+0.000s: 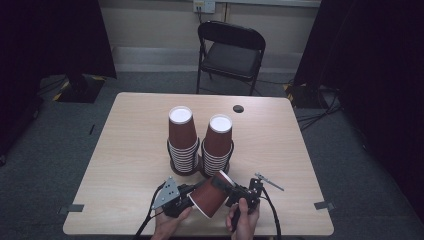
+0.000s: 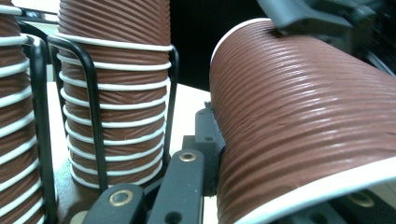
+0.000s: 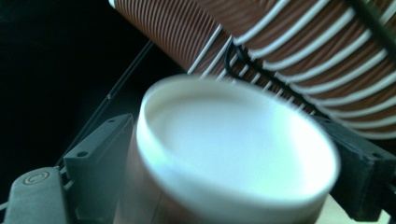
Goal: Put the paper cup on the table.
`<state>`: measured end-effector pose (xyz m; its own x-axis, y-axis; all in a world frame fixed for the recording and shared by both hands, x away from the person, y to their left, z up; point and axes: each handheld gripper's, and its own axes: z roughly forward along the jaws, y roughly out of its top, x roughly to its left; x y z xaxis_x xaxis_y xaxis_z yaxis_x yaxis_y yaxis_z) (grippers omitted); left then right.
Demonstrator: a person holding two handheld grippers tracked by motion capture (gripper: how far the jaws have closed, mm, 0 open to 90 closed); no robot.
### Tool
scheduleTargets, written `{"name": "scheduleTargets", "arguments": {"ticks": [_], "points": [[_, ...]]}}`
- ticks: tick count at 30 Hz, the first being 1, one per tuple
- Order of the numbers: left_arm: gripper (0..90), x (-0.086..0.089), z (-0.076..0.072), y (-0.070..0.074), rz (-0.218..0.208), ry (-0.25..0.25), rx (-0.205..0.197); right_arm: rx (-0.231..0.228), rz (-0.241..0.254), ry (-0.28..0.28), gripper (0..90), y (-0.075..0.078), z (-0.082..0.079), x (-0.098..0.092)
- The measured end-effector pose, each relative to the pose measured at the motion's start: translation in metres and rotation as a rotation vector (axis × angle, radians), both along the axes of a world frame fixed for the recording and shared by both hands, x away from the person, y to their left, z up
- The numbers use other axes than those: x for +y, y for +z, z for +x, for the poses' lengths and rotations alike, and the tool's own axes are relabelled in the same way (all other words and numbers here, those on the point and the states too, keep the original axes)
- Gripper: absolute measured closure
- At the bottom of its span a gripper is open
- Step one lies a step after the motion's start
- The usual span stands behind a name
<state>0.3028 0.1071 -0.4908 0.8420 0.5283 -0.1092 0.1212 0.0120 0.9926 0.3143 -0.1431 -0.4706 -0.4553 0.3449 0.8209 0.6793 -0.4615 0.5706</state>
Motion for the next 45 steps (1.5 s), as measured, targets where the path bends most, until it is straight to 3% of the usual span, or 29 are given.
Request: {"name": "scheduleTargets", "arguments": {"ticks": [6,12,15,18,23,29,31,33,38,42,45], "points": [[86.0,0.003,0.001,0.001,0.019,-0.008,0.009,-0.053,-0.070,-0.042,9.4,0.003,0.005,-0.005],[86.1,0.008,0.003,0.003,0.055,-0.019,0.044,-0.077,-0.121,-0.089,9.8,0.003,0.010,-0.008],[86.1,0.011,0.004,0.004,0.079,-0.028,0.058,-0.129,-0.148,-0.103,9.8,0.003,0.010,-0.011],[86.0,0.013,0.004,0.004,0.096,-0.027,0.063,-0.205,-0.162,-0.103,9.8,0.005,0.008,-0.013],[86.0,0.017,0.005,0.006,0.123,-0.012,0.064,-0.286,-0.174,-0.063,9.8,0.006,0.005,-0.019],[86.2,0.025,0.008,0.008,0.125,0.006,0.088,-0.317,-0.205,-0.053,12.8,0.007,0.000,-0.023],[86.3,0.028,0.008,0.009,0.141,0.016,0.095,-0.347,-0.264,-0.082,12.7,0.006,-0.002,-0.023],[86.3,0.029,0.009,0.010,0.159,0.026,0.098,-0.363,-0.291,-0.091,12.7,0.006,-0.004,-0.023],[86.3,0.034,0.011,0.013,0.193,0.035,0.104,-0.467,-0.391,-0.116,12.6,0.003,-0.010,-0.019],[86.3,0.034,0.014,0.016,0.226,0.032,0.118,-0.513,-0.489,-0.156,12.2,0.000,-0.012,-0.016],[86.2,0.034,0.015,0.018,0.223,0.036,0.129,-0.534,-0.535,-0.164,12.2,-0.001,-0.013,-0.014]]}}
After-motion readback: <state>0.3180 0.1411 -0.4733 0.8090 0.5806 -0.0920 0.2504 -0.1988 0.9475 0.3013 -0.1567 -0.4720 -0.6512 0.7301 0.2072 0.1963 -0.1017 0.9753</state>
